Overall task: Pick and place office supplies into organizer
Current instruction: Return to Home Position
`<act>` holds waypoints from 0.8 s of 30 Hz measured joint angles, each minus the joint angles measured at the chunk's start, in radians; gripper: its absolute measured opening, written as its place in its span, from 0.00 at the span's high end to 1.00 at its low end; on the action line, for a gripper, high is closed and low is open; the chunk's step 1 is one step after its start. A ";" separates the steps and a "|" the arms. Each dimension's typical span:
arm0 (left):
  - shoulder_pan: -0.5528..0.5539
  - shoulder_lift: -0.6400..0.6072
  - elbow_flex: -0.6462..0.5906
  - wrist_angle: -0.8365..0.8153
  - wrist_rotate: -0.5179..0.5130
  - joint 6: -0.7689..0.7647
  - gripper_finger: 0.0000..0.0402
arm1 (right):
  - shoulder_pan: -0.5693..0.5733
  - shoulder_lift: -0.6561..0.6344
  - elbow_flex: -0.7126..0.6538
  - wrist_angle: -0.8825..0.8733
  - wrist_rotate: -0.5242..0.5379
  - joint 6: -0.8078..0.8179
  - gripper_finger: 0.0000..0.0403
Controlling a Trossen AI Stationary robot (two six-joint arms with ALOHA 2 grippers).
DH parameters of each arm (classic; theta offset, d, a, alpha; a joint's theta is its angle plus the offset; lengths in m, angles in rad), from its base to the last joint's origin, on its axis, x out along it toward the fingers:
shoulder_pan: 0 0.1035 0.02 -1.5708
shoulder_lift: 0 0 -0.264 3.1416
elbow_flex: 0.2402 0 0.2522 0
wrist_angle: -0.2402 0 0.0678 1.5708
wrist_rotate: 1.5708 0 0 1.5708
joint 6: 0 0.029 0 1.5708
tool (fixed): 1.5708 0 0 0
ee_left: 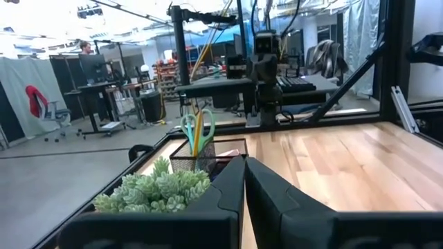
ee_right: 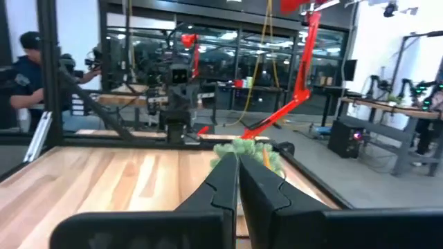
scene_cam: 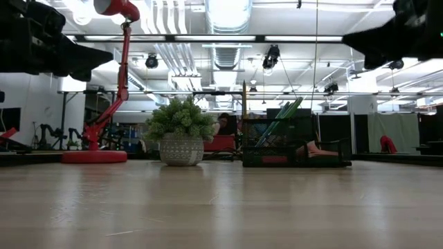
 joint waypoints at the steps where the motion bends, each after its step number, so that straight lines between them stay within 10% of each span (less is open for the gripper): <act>1: 0.000 -0.001 0.000 -0.001 0.000 0.002 1.00 | -0.004 -0.022 -0.021 -0.006 -0.012 0.004 0.98; 24: 0.000 0.019 -0.001 -0.008 -0.003 -0.004 1.00 | -0.022 -0.129 -0.062 -0.201 -0.043 0.069 0.98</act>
